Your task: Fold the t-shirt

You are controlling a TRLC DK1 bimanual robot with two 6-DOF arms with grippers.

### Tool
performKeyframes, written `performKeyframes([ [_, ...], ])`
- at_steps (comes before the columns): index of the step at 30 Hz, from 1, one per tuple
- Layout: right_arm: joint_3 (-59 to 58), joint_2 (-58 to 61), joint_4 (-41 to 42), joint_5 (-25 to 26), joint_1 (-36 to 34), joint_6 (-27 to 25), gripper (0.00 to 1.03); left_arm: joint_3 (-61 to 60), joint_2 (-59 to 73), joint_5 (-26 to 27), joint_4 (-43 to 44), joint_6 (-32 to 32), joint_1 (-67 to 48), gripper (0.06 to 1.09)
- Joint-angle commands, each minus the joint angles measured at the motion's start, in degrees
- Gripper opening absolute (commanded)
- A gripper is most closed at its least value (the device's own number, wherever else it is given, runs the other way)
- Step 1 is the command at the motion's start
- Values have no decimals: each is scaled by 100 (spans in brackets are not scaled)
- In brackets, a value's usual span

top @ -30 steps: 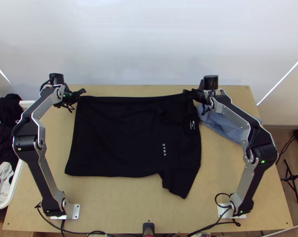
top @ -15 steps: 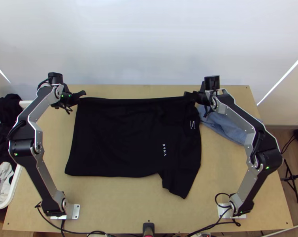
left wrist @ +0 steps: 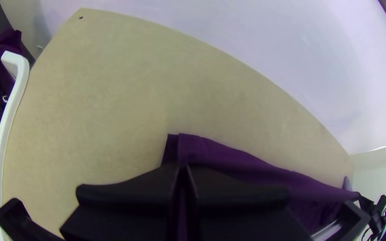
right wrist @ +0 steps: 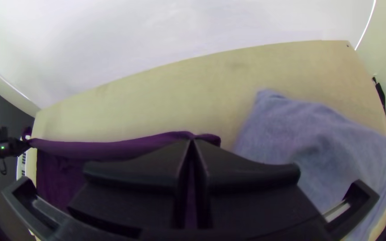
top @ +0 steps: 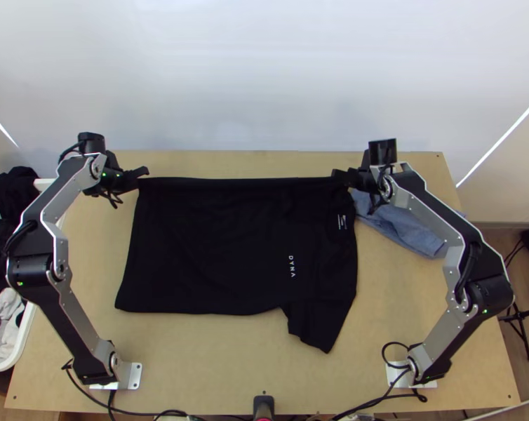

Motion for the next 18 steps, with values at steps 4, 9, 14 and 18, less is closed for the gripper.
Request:
performKeyframes([
  [4, -484, -266, -95, 70, 131, 15, 3, -222, -114, -1, 5, 248, 151, 9],
  [9, -703, -283, -87, 132, 263, 50, 3, -468, -149, -1, 22, 283, 142, 9],
  [14, -844, -310, -51, 176, 280, 68, 3, -670, -246, -9, 66, 389, 151, 9],
  [18, -949, -345, -16, 255, 298, 94, 3, -837, -351, -1, 75, 406, 151, 9],
])
